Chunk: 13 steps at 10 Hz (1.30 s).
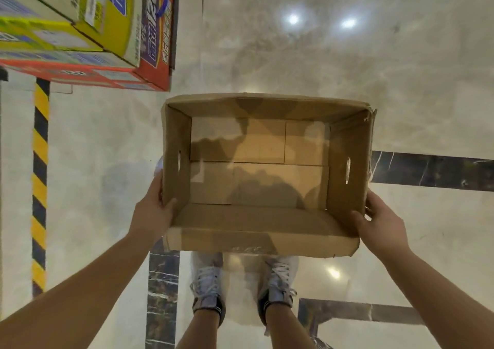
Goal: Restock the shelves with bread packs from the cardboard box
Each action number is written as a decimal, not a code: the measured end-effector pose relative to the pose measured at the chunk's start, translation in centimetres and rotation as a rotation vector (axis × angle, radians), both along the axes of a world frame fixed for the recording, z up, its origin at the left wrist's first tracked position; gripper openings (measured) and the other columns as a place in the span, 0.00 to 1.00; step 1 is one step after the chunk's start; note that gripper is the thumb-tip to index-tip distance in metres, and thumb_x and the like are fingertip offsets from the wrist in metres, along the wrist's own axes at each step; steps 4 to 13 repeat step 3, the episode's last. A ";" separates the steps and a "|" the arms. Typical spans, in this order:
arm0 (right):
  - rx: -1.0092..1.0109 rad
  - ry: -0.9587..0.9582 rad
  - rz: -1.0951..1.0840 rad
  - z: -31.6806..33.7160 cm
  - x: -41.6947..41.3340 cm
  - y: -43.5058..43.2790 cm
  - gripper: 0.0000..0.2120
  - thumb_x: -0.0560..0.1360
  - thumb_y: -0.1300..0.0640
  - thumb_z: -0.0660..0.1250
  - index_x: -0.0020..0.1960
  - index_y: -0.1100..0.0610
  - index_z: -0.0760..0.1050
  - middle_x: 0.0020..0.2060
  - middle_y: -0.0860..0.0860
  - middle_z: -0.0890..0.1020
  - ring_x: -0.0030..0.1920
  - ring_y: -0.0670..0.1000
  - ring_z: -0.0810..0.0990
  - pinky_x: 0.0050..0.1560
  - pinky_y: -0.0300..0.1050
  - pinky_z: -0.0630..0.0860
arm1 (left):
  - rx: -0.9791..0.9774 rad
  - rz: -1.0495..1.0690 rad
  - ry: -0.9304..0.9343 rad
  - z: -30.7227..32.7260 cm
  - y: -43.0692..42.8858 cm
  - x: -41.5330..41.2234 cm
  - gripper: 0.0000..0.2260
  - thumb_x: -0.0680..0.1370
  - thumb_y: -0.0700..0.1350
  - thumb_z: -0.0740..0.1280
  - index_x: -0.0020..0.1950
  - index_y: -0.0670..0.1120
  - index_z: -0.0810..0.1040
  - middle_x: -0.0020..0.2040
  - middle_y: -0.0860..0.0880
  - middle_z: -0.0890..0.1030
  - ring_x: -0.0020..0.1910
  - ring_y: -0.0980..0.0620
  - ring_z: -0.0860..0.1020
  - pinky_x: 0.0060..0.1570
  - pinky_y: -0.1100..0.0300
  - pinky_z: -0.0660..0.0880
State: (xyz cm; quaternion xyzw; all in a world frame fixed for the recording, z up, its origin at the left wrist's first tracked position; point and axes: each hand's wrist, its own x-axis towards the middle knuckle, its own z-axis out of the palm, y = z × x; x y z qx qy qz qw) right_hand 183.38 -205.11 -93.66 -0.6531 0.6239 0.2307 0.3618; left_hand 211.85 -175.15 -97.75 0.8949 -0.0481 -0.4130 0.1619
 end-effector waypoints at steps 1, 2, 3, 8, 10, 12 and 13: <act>0.048 0.055 0.019 0.0 0.4 -0.1 0.25 0.85 0.57 0.60 0.81 0.49 0.61 0.72 0.52 0.75 0.67 0.61 0.78 0.65 0.61 0.77 | 0.038 -0.013 0.019 0.2 -0.7 0.1 0.34 0.84 0.38 0.63 0.86 0.57 0.52 0.66 0.48 0.79 0.55 0.37 0.81 0.53 0.49 0.79; 0.109 0.094 0.041 1.1 1.2 -0.5 0.24 0.85 0.56 0.60 0.80 0.54 0.61 0.72 0.54 0.75 0.66 0.61 0.78 0.63 0.58 0.78 | 0.111 -0.057 0.068 1.5 -1.5 1.1 0.33 0.85 0.41 0.62 0.87 0.52 0.50 0.71 0.47 0.76 0.55 0.40 0.80 0.51 0.50 0.78; 0.069 -0.006 0.049 3.6 2.4 -0.5 0.23 0.83 0.58 0.62 0.77 0.57 0.64 0.69 0.56 0.77 0.56 0.55 0.77 0.56 0.50 0.75 | 0.174 -0.116 0.025 5.3 -2.6 2.1 0.25 0.87 0.46 0.60 0.84 0.45 0.61 0.77 0.42 0.74 0.68 0.37 0.77 0.68 0.45 0.74; 0.069 -0.006 0.049 3.6 2.4 -0.5 0.23 0.83 0.58 0.62 0.77 0.57 0.64 0.69 0.56 0.77 0.56 0.55 0.77 0.56 0.50 0.75 | 0.174 -0.116 0.025 5.3 -2.6 2.1 0.25 0.87 0.46 0.60 0.84 0.45 0.61 0.77 0.42 0.74 0.68 0.37 0.77 0.68 0.45 0.74; 0.069 -0.006 0.049 3.6 2.4 -0.5 0.23 0.83 0.58 0.62 0.77 0.57 0.64 0.69 0.56 0.77 0.56 0.55 0.77 0.56 0.50 0.75 | 0.174 -0.116 0.025 5.3 -2.6 2.1 0.25 0.87 0.46 0.60 0.84 0.45 0.61 0.77 0.42 0.74 0.68 0.37 0.77 0.68 0.45 0.74; 0.069 -0.006 0.049 3.6 2.4 -0.5 0.23 0.83 0.58 0.62 0.77 0.57 0.64 0.69 0.56 0.77 0.56 0.55 0.77 0.56 0.50 0.75 | 0.174 -0.116 0.025 5.3 -2.6 2.1 0.25 0.87 0.46 0.60 0.84 0.45 0.61 0.77 0.42 0.74 0.68 0.37 0.77 0.68 0.45 0.74; 0.069 -0.006 0.049 3.6 2.4 -0.5 0.23 0.83 0.58 0.62 0.77 0.57 0.64 0.69 0.56 0.77 0.56 0.55 0.77 0.56 0.50 0.75 | 0.174 -0.116 0.025 5.3 -2.6 2.1 0.25 0.87 0.46 0.60 0.84 0.45 0.61 0.77 0.42 0.74 0.68 0.37 0.77 0.68 0.45 0.74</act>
